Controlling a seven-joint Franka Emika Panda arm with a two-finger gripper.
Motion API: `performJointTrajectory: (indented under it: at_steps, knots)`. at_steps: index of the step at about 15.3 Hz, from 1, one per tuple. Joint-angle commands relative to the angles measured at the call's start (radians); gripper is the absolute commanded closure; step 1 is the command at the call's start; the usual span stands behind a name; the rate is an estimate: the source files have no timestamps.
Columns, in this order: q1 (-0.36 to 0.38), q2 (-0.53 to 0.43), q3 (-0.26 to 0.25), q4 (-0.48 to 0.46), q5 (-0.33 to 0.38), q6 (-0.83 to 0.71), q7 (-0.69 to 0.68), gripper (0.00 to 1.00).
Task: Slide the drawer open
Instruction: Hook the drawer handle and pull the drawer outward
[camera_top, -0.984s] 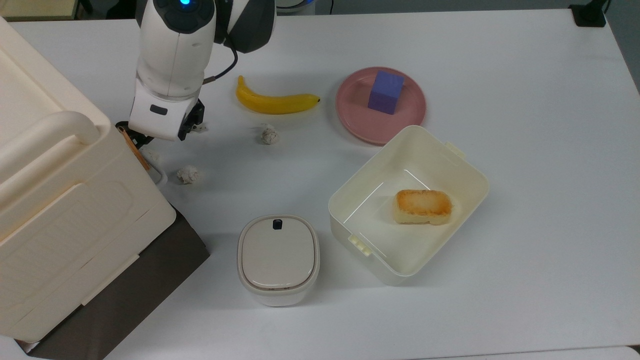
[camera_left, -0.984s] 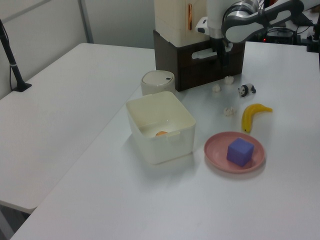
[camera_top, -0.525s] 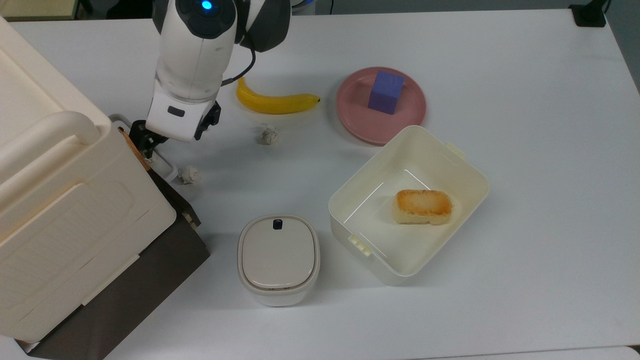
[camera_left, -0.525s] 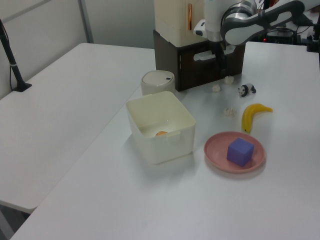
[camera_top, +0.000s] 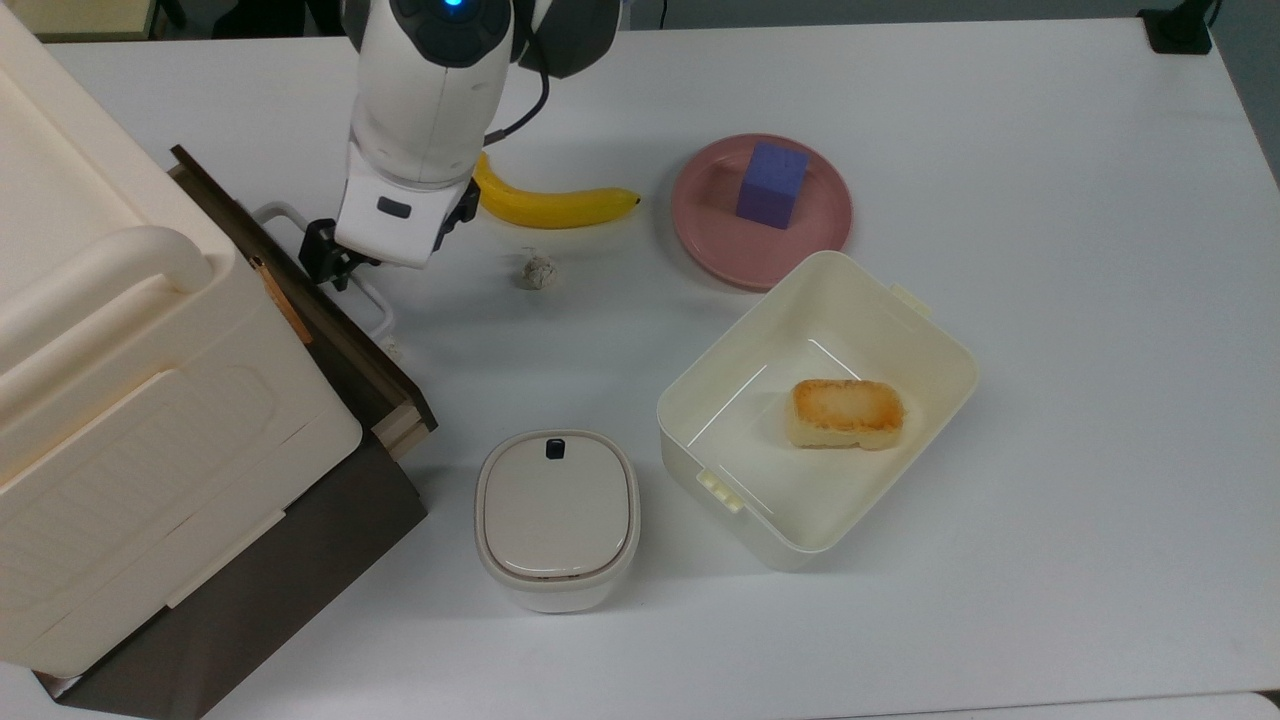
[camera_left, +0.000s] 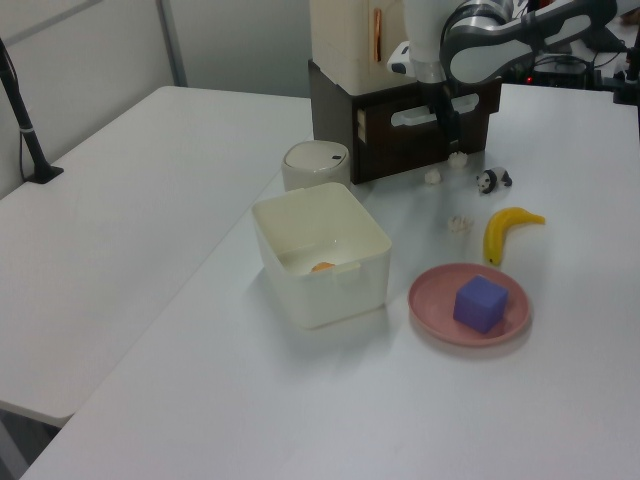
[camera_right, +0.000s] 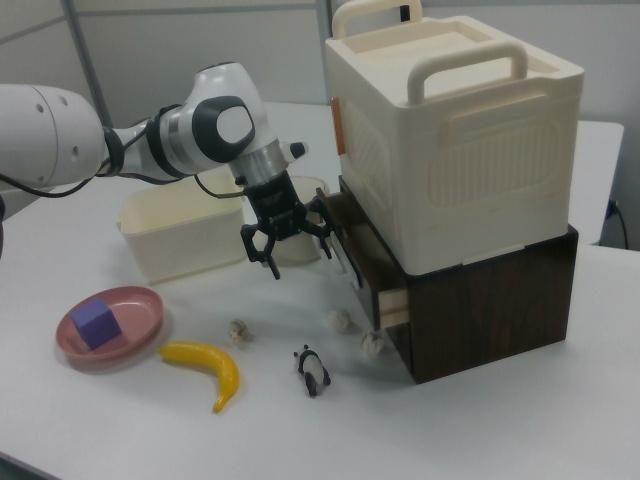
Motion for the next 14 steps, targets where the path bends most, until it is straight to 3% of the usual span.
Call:
performJointTrajectory:
  at_steps: [1,14]
  knots:
    - [0.009,-0.052,0.042,-0.037,0.050,-0.085,0.023,0.00]
    - [0.016,-0.045,0.070,-0.057,0.077,-0.112,0.033,0.00]
